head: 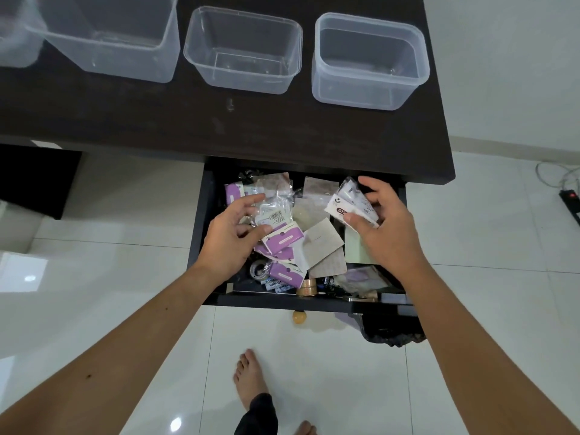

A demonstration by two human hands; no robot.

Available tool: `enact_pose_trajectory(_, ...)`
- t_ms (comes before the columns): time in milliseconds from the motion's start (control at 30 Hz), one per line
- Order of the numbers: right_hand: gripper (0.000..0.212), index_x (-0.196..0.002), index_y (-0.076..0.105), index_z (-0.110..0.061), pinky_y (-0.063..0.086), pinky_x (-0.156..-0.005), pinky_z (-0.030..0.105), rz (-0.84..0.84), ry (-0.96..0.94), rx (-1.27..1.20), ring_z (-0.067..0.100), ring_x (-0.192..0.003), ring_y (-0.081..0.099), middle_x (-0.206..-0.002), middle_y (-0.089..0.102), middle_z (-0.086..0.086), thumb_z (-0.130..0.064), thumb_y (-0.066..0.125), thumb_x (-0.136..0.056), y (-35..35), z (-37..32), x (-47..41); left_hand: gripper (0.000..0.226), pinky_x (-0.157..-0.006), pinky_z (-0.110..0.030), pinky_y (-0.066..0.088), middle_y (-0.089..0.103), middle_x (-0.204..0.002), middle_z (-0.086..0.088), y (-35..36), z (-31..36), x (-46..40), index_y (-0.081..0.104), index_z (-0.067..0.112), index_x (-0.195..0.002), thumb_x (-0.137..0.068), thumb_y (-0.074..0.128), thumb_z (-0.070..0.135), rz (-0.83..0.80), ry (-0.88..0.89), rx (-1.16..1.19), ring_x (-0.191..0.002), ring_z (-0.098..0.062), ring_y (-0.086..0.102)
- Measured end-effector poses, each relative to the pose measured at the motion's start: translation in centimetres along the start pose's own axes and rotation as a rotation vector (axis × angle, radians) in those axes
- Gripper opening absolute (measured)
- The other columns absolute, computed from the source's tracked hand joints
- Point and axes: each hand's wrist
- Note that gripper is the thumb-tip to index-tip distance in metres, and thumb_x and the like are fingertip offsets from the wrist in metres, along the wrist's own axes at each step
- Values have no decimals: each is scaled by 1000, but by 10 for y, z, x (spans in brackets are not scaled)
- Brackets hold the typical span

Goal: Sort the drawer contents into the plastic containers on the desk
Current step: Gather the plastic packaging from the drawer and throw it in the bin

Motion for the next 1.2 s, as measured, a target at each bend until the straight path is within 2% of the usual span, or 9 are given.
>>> enact_pose_trajectory(133,55,-135,62,-37,65,-83,39,-202,-52,-165,9,-107,70,-122,68,-10,-11,81,-90,15,-25,9,57,-90,-35,64,62,-126,6,-1,3,1,59,36,-142,-92,79,17,4,9,-7,-99,-14,77)
enact_pose_trajectory(300,50,-133,67,-41,54,-105,35,-339,-120,-44,2,-117,62,-124,63,-21,-18,81,-90,44,-28,14,44,-95,-38,62,67,-137,6,-2,2,2,62,40,-137,-96,73,27,-17,27,26,-109,-12,74)
enact_pose_trajectory(433,45,-130,71,-37,36,-111,19,-312,-160,78,1,-125,51,-132,51,-13,-18,81,-91,58,-21,14,28,-80,-36,66,74,-114,6,0,7,4,64,44,-128,-102,59,35,-19,40,54,-94,-18,75)
enact_pose_trajectory(533,48,-129,71,-39,39,-101,9,-329,-143,91,5,-129,49,-134,44,-13,-17,84,-88,65,-19,14,47,-88,-37,63,68,-137,4,0,7,4,63,37,-136,-90,73,41,-69,34,78,-106,-18,76)
enact_pose_trajectory(667,41,-124,74,-39,48,-104,23,-315,-180,34,3,-129,51,-134,46,-15,-22,85,-88,69,-18,17,59,-95,-47,62,65,-143,6,-1,3,4,61,37,-138,-87,84,17,-67,33,83,-101,-20,78)
enact_pose_trajectory(800,29,-117,75,-37,51,-105,35,-137,-125,-3,7,-126,53,-132,49,-14,-29,82,-90,61,-11,7,64,-98,-52,60,64,-143,-3,-5,4,3,58,50,-139,-93,77,10,-68,53,66,-117,-28,72)
enact_pose_trajectory(867,36,-123,71,-37,51,-108,45,-48,-104,81,16,-130,49,-135,47,-10,-29,82,-89,60,0,-4,59,-94,-49,62,69,-136,-1,-6,3,4,61,50,-136,-96,73,7,-66,62,44,-110,-25,75)
enact_pose_trajectory(1033,70,-152,48,-39,40,-115,45,-94,-1,286,26,-138,34,-150,44,0,-37,80,-90,66,14,-27,37,-62,-28,60,77,-71,4,-7,1,5,71,39,-126,-101,68,12,-30,20,-28,-61,-18,69)
enact_pose_trajectory(1200,73,-150,51,-30,41,-109,42,-102,43,326,24,-131,38,-137,52,-2,-33,85,-85,65,18,-30,38,-75,-60,61,78,-86,-16,-6,-5,1,67,49,-125,-103,66,18,-28,-15,-59,-80,-51,68)
Point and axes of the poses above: each hand's wrist, its own x-axis away from the middle knuckle, its own y-axis out of the palm, z = x × y
